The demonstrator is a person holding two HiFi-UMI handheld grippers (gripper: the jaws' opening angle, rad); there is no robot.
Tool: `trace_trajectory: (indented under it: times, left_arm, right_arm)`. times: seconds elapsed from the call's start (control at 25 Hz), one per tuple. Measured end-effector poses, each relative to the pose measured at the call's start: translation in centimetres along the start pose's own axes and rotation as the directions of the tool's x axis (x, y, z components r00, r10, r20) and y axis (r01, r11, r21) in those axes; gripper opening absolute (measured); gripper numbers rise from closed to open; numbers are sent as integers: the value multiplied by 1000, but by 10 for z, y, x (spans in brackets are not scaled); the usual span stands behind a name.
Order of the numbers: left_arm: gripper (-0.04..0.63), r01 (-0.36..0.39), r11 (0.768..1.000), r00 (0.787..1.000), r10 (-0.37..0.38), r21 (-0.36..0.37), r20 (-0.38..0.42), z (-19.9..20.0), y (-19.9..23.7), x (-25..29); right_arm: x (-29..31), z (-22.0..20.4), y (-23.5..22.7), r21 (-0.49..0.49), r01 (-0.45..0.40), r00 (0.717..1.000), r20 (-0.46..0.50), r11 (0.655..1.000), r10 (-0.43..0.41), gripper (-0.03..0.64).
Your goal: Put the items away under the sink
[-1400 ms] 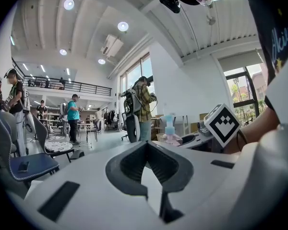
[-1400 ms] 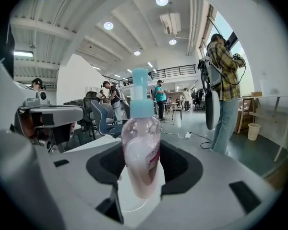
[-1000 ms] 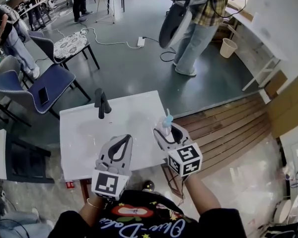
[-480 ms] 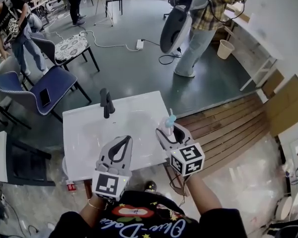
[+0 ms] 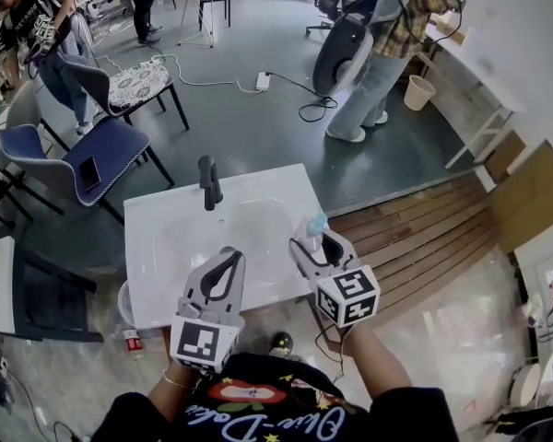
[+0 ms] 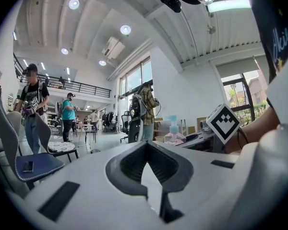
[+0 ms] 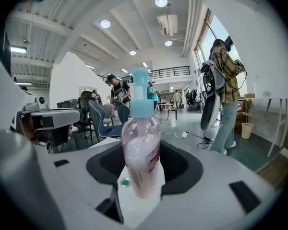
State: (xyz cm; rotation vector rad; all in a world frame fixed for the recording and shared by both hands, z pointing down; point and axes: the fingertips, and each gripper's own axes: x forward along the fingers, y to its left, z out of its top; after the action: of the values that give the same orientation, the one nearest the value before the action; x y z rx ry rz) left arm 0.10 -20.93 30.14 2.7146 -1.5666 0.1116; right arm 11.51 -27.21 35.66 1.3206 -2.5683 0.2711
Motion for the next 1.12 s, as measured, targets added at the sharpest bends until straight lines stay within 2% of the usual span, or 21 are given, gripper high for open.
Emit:
trace_trajectory:
  times: [1.12]
  left_arm:
    - [8, 48, 999, 999, -48, -13, 7, -3, -17, -62]
  right_arm:
    - [-49, -9, 51, 2, 48, 999, 4, 999, -48, 215]
